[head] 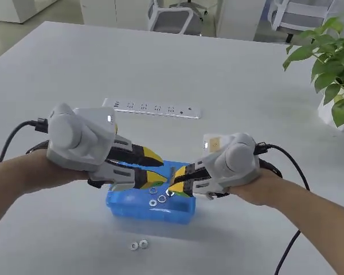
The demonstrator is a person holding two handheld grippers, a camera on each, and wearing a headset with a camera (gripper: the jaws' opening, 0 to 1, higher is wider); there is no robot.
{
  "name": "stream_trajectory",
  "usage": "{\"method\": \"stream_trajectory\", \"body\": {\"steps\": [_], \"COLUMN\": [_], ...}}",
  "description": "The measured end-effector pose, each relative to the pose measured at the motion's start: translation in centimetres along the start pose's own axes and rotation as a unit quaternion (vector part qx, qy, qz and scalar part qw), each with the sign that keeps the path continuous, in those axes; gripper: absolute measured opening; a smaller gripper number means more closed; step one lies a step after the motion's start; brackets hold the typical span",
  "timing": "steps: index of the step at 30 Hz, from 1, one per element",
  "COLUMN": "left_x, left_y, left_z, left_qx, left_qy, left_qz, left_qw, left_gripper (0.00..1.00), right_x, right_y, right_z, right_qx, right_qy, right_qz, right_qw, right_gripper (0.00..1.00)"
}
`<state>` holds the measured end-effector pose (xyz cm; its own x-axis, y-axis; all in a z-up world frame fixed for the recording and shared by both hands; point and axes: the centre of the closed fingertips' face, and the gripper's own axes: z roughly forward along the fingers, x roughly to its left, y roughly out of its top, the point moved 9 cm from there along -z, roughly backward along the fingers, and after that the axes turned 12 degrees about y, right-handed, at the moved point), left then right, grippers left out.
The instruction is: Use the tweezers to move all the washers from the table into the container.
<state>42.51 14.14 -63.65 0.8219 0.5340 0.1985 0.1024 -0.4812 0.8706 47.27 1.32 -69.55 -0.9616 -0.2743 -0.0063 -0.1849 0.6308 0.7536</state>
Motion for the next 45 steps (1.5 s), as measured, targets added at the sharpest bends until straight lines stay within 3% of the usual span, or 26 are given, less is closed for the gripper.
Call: {"method": "stream_trajectory", "body": {"steps": [17, 24, 36, 45], "left_x": [-0.2, -0.4, -0.4, -0.2], "left_y": [0.4, 0.6, 0.8, 0.8], "left_z": [1.5, 1.7, 1.9, 1.7], "left_qx": [0.008, 0.011, 0.015, 0.02], "left_qy": [-0.011, -0.008, -0.005, -0.003], "left_qz": [0.036, 0.046, 0.034, 0.03], "left_qw": [0.9993, 0.9988, 0.9993, 0.9993], "left_gripper": [0.06, 0.05, 0.05, 0.05], "right_x": [0.2, 0.2, 0.2, 0.2], "right_y": [0.1, 0.1, 0.1, 0.4], "right_z": [0.1, 0.1, 0.0, -0.9], "right_qx": [0.011, 0.017, 0.021, 0.012], "right_qy": [0.008, 0.008, 0.0, -0.019], "right_qz": [-0.022, -0.033, -0.026, -0.014], "right_qw": [0.9997, 0.9993, 0.9995, 0.9996], "right_gripper": [0.08, 0.08, 0.13, 0.22]}}
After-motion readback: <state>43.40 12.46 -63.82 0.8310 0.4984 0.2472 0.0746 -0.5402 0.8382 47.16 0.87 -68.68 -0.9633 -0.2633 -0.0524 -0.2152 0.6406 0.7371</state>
